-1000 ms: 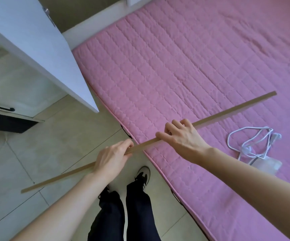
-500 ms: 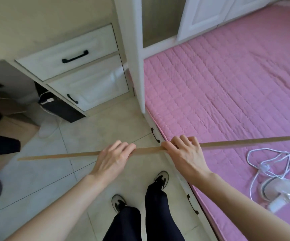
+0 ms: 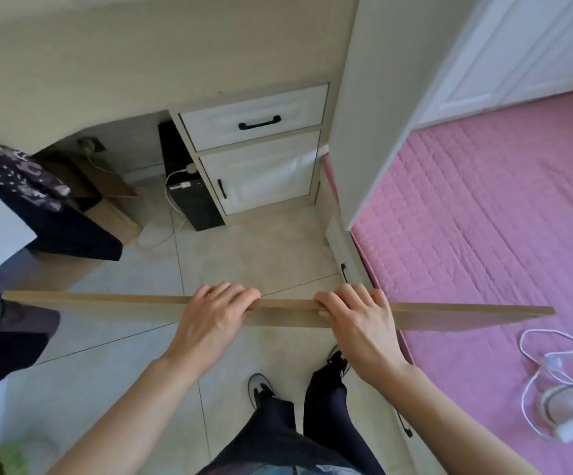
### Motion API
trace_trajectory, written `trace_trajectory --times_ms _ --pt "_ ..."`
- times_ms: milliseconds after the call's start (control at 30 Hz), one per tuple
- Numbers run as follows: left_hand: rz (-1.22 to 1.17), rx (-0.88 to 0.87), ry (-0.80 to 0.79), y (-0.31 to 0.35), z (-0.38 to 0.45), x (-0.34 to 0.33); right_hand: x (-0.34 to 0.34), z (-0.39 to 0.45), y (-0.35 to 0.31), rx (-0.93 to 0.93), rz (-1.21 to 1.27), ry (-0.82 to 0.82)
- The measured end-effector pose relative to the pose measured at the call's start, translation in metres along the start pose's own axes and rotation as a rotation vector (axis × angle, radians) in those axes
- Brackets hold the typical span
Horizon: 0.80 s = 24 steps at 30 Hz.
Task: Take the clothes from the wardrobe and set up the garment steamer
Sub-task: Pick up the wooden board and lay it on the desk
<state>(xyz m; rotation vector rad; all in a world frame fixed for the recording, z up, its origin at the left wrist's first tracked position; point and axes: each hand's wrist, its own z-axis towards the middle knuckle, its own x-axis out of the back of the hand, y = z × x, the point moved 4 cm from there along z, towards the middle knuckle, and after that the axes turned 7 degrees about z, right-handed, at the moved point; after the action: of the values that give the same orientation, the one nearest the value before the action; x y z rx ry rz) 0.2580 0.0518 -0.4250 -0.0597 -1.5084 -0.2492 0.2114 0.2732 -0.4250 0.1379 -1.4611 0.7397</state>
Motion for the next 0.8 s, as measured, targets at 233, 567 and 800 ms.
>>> trace_trajectory --times_ms 233,567,800 --pt "-0.036 0.182 0.028 -0.053 -0.055 0.038 -0.014 0.028 -0.072 0.129 0.064 0.001" --pt "0.019 0.348 0.063 -0.122 -0.065 0.064 -0.030 0.107 -0.119 0.269 0.185 -0.105" --pt "0.010 0.428 0.068 -0.162 -0.027 0.073 -0.032 0.178 -0.121 0.308 0.231 -0.145"
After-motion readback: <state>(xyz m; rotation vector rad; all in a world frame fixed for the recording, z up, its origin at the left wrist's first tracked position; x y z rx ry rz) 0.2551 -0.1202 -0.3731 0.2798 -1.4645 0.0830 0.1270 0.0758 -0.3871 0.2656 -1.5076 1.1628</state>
